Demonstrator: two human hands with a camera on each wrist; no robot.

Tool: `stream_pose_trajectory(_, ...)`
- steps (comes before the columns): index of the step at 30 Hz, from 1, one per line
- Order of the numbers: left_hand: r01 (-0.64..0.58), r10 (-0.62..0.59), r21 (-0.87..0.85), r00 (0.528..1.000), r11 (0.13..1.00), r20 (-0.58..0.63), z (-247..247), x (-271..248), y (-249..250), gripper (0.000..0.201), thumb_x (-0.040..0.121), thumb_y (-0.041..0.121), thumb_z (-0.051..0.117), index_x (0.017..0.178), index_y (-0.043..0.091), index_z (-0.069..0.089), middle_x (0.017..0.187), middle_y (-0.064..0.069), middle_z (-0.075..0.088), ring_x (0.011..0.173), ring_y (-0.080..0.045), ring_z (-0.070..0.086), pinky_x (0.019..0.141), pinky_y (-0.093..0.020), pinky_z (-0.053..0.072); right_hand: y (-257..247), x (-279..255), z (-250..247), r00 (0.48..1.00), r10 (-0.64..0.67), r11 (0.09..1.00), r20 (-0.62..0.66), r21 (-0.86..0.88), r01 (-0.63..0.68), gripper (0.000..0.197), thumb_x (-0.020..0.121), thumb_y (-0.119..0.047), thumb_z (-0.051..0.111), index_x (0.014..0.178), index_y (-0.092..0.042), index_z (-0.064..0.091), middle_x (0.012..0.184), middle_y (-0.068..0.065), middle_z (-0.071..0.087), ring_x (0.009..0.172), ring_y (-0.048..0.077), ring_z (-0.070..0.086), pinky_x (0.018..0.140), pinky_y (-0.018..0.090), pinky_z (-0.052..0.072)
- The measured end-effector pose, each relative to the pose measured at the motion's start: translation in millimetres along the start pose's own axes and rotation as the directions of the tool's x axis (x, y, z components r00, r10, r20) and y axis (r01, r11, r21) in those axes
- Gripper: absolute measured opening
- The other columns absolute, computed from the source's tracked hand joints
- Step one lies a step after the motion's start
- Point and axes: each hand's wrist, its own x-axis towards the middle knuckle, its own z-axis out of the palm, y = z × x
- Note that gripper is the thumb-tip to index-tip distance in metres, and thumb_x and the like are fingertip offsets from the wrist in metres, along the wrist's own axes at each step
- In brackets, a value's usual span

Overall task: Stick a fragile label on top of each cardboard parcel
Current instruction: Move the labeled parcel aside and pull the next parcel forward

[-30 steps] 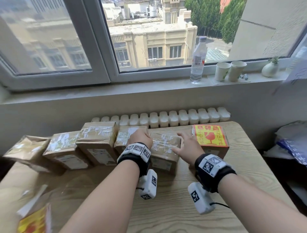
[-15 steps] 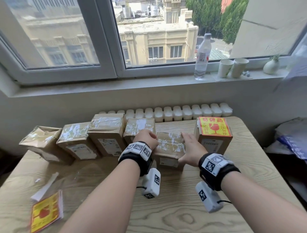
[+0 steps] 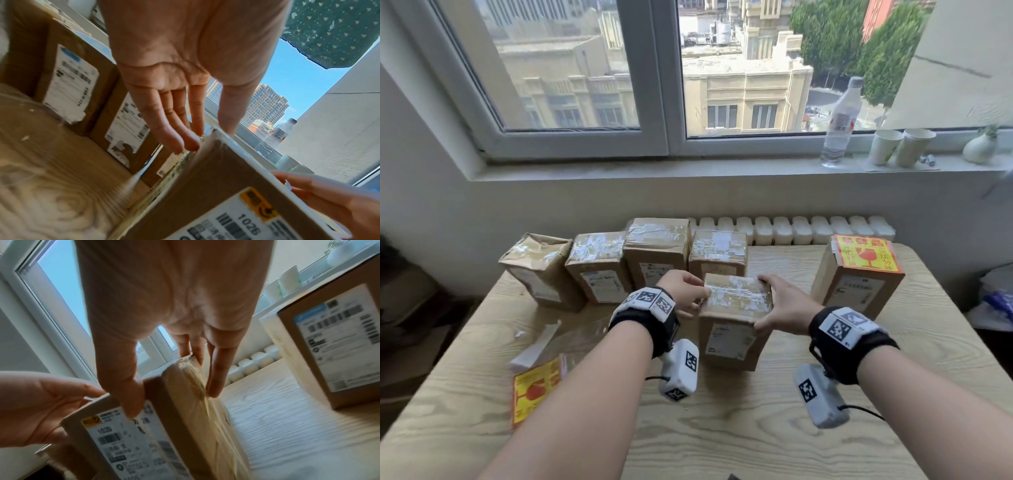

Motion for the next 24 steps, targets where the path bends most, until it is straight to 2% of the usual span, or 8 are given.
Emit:
stream_pose_trajectory(3,0.058,-0.057,-0.014,0.998,0.998,0.012,-14.7,-2.8,-18.8,0.037,0.086,0.016,0.07,0.12,0.006,0.059,0.084,-0.004,0.063,0.068,-0.014,0.061,0.07,-0.031,0.059,-15.3,4.0,20.8,0.999,-0.012,1.0,0.03,-0.006,0.012,0.107,0.059,-0.016,0.086,0.147,-0.013,0.027,0.142,0.004,0.044,0.123,0.018,0.047,0.095,0.019,0.038)
stream_pose_trajectory(6,0.103,-0.101,-0.052,0.994,0.993,0.048,-27.9,-4.5,-35.5,0.041,0.085,0.013,0.071,0.123,0.004,0.057,0.097,-0.012,0.065,0.076,-0.02,0.064,0.079,-0.035,0.058,-26.4,7.4,36.7,0.998,-0.019,0.999,0.055,-0.035,0.021,0.11,0.058,-0.018,0.088,0.148,-0.012,0.026,0.144,0.005,0.042,0.126,0.019,0.045,0.098,0.02,0.036)
stream_pose_trajectory(11,0.106,-0.097,-0.084,0.99,0.991,0.104,-39.0,-2.2,-53.3,0.042,0.083,0.012,0.074,0.121,0.005,0.058,0.096,-0.012,0.068,0.075,-0.019,0.066,0.075,-0.032,0.059,-33.2,10.3,48.4,0.995,-0.004,0.996,0.101,-0.092,0.013,0.114,0.059,-0.021,0.089,0.148,-0.013,0.019,0.149,0.006,0.032,0.133,0.02,0.038,0.11,0.028,0.033)
stream_pose_trajectory(14,0.11,-0.09,-0.098,0.977,0.989,0.193,-41.6,-2.9,-63.5,0.044,0.079,0.012,0.077,0.119,0.005,0.058,0.091,-0.011,0.068,0.073,-0.018,0.067,0.069,-0.029,0.06,-36.5,9.3,50.1,0.977,0.044,0.987,0.211,-0.163,-0.009,0.124,0.056,-0.041,0.089,0.15,-0.016,0.013,0.148,0.005,0.032,0.132,0.02,0.039,0.111,0.032,0.034)
stream_pose_trajectory(16,0.097,-0.072,-0.098,0.969,0.99,0.236,-43.6,-3.2,-69.2,0.044,0.079,0.015,0.078,0.118,0.005,0.059,0.093,-0.012,0.069,0.075,-0.017,0.069,0.066,-0.027,0.059,-43.4,10.2,52.9,0.97,0.069,0.981,0.232,-0.194,-0.024,0.123,0.056,-0.053,0.085,0.151,-0.017,0.015,0.149,0.004,0.035,0.131,0.021,0.041,0.108,0.032,0.036)
stream_pose_trajectory(20,0.058,-0.03,-0.127,0.976,0.99,0.214,-62.2,-0.6,-77.1,0.037,0.086,0.015,0.071,0.119,0.006,0.059,0.096,-0.011,0.069,0.076,-0.018,0.069,0.067,-0.026,0.059,-77.9,18.2,58.5,0.999,-0.051,0.965,0.01,-0.257,0.052,0.099,0.065,-0.061,0.075,0.145,-0.022,0.032,0.149,0.004,0.037,0.134,0.019,0.038,0.111,0.038,0.035)
stream_pose_trajectory(22,0.064,-0.04,-0.14,0.985,0.988,0.169,-78.6,0.9,-85.2,0.028,0.089,0.015,0.066,0.115,0.007,0.06,0.092,-0.008,0.067,0.075,-0.017,0.068,0.067,-0.027,0.058,-104.8,24.3,62.2,0.983,-0.148,0.968,-0.106,-0.219,0.122,0.076,0.075,-0.053,0.072,0.138,-0.023,0.042,0.142,0.001,0.046,0.127,0.016,0.046,0.106,0.035,0.041)
stream_pose_trajectory(24,0.083,-0.069,-0.142,0.993,0.986,0.1,-97.7,2.6,-102.2,0.016,0.091,0.014,0.063,0.106,0.011,0.062,0.087,-0.006,0.066,0.072,-0.015,0.066,0.065,-0.026,0.056,-133.6,32.1,72.5,0.973,-0.192,0.977,-0.129,-0.115,0.178,0.058,0.08,-0.042,0.07,0.131,-0.022,0.051,0.129,-0.002,0.057,0.112,0.013,0.056,0.097,0.032,0.049)
